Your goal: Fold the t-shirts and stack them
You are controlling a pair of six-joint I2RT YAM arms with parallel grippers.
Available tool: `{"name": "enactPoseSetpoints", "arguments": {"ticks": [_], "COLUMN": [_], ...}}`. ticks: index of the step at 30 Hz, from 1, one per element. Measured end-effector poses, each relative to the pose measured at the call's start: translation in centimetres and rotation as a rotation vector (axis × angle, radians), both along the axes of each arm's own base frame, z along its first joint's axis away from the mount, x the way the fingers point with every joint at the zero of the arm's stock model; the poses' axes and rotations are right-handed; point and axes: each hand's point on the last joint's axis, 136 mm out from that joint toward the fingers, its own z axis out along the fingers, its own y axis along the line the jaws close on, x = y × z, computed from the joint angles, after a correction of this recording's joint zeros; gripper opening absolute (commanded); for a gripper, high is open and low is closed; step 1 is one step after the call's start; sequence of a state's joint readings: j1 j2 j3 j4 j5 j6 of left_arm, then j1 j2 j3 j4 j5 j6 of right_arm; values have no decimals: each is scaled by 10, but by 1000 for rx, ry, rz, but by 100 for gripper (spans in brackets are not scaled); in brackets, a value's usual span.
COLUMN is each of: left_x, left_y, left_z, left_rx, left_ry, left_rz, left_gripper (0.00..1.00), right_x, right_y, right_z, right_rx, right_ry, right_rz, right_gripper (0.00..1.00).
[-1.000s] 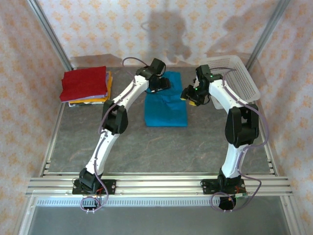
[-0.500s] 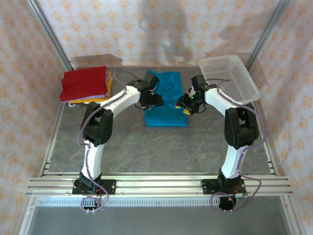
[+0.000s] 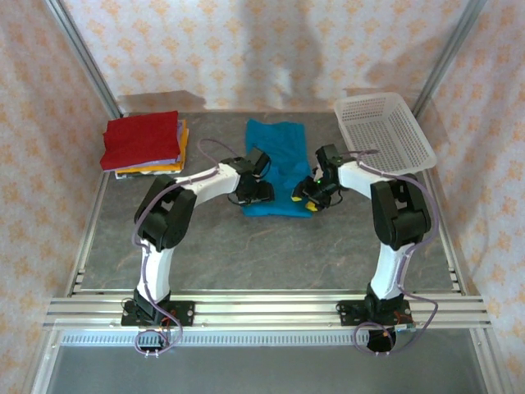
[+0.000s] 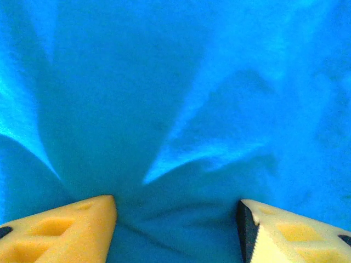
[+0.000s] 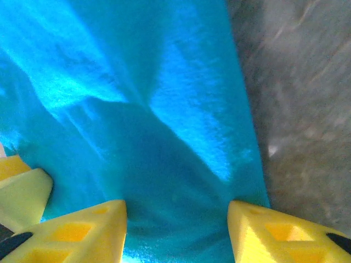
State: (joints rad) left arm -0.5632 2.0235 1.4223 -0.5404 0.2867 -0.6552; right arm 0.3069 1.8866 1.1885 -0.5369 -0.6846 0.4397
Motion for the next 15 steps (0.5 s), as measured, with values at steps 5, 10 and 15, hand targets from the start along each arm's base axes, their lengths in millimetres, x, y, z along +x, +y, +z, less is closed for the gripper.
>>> {"name": "enactPoseSetpoints", "arguments": {"ticks": [5, 10, 15], "left_x": [-48, -101, -143], "left_y": [-3, -7, -21], "left_z": [-4, -6, -4], "left_rx": [61, 87, 93], "left_ry": [8, 24, 50], "left_rz": [-45, -79, -123], "left_gripper": [62, 62, 63], "right_x": [-52, -104, -148], "right_y": [-3, -18, -31], "right_z": [-2, -4, -2], "right_rx": [11, 14, -1], "right_ry": [31, 66, 99], "right_rz": [40, 35, 27], "right_gripper": [52, 52, 53]}}
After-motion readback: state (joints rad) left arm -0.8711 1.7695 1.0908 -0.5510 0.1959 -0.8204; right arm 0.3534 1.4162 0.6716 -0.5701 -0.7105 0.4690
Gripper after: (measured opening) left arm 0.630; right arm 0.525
